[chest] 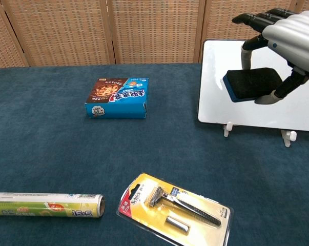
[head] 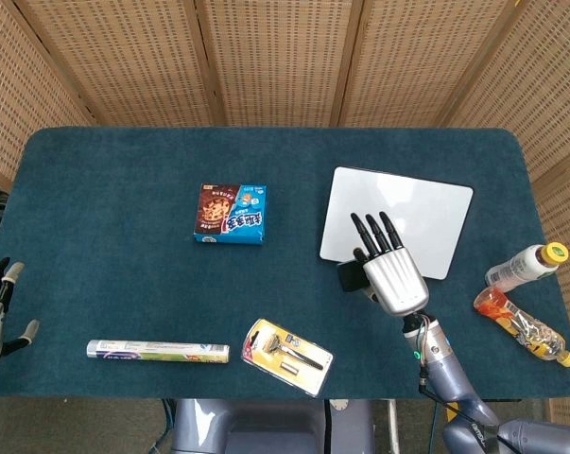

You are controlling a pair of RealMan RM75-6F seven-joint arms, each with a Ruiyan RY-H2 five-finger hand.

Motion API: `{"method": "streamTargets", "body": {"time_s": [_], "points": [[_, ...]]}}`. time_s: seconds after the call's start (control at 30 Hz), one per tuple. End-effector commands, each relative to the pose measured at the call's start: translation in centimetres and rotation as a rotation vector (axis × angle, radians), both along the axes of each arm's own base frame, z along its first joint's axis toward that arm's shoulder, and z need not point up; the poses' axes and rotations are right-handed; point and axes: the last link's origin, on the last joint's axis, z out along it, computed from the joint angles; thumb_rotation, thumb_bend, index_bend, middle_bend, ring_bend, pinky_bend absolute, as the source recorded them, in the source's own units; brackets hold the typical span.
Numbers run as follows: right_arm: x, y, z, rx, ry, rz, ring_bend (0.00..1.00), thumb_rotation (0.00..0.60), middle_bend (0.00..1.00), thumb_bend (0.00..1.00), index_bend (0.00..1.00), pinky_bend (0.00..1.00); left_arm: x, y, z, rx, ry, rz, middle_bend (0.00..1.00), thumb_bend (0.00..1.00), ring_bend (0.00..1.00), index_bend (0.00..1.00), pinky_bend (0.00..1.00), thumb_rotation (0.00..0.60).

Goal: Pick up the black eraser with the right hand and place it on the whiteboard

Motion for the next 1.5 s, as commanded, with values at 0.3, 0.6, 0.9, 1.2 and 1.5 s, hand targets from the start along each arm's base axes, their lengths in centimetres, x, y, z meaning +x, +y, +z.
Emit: {"method": "streamTargets", "body": {"time_s": [0.3, 0.6, 0.9, 1.2, 1.5], "points": [[-3.5, -4.2, -2.0, -0.152, -0.030, -0.050, 0.00, 0.600, 0.01, 0.10, 0.50, 0.00, 0.0, 0.1, -0.1, -0.006, 0.001, -0.007, 0.00, 0.31, 0.00, 0.00, 0.00, 0.600], [-4.8, -7.3, -2.0, -0.250, -0.004, -0.081, 0.00, 0.600, 0.01, 0.10, 0.50, 0.00, 0.0, 0.1, -0.2, -0.012, -0.002, -0.008, 0.00, 0.31, 0.00, 0.00, 0.00, 0.600], [-5.3, -8.4, -1.8, -0.345, 0.016, -0.107, 0.00, 0.600, 0.01, 0.10, 0.51, 0.00, 0.0, 0.0, -0.1, -0.010, -0.008, -0.003, 0.00, 0.31, 0.00, 0.00, 0.00, 0.600], [-6.2, -8.7, -2.2, -0.348, 0.034, -0.141, 0.00, 0.600, 0.02, 0.10, 0.52, 0.00, 0.0, 0.0, -0.1, -0.011, -0.009, -0.002, 0.00, 0.31, 0.00, 0.00, 0.00, 0.600], [-6.5, -9.2, -2.6, -0.342, 0.038, -0.160, 0.00, 0.600, 0.01, 0.10, 0.52, 0.00, 0.0, -0.1, -0.1, -0.012, -0.008, -0.001, 0.00, 0.31, 0.00, 0.00, 0.00, 0.600]]}}
